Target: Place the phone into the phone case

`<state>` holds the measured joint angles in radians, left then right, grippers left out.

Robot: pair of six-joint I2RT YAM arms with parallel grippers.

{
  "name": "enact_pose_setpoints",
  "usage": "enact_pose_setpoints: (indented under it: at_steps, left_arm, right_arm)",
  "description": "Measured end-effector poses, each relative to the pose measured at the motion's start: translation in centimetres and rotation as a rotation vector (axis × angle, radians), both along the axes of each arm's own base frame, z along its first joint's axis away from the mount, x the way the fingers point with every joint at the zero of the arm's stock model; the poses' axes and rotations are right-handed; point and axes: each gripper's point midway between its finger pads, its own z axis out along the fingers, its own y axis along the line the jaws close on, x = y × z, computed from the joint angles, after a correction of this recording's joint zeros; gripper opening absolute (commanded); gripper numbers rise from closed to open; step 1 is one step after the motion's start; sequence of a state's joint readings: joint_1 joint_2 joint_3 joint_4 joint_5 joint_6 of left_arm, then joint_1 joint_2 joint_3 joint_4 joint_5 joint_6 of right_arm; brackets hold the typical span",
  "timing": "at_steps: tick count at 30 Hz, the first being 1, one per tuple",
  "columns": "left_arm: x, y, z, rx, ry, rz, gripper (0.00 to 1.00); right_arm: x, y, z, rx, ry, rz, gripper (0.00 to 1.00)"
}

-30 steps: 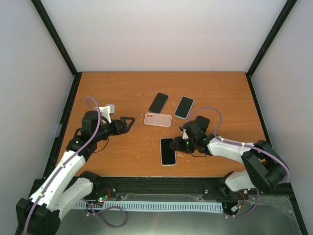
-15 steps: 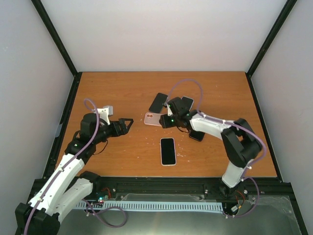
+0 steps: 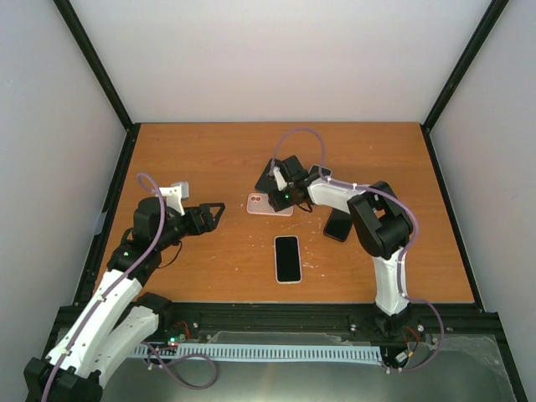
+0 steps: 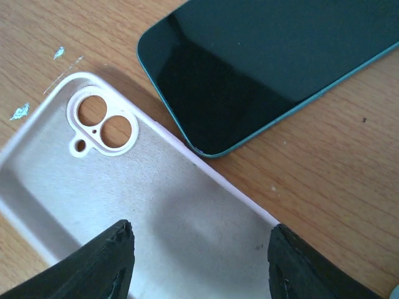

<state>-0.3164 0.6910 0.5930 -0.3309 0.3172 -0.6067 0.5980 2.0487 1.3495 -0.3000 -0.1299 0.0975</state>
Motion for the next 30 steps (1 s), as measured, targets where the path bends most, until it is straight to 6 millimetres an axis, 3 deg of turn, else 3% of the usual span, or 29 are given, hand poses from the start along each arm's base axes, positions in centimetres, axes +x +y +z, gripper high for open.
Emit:
enact_pose_setpoints:
  at_steps: [6,14,20,30]
  left_arm:
    - [0.0,0.2,-0.1,0.005,0.004,0.008,0.99]
    - [0.1,0.3,-0.2,0.010,0.003,0.018,0.99]
    - [0.2,0.5,-0.2,0.015,0.004,0.030,1.00]
    - [0.3,1.0,-0.7,0.025,0.023,0.064,0.99]
  right_arm:
    - [-0.1,0.3,-0.1,-0.017,0.000,0.057,0.46]
    - [-1.6,1.1,-0.3,0.046,0.090,0.033,0.44]
    - [-5.8,2.8,-0.1,0.127,0.189,0.014,0.44]
    - [-11.7,9.1,0.6,0.231,0.310,0.044,0.41]
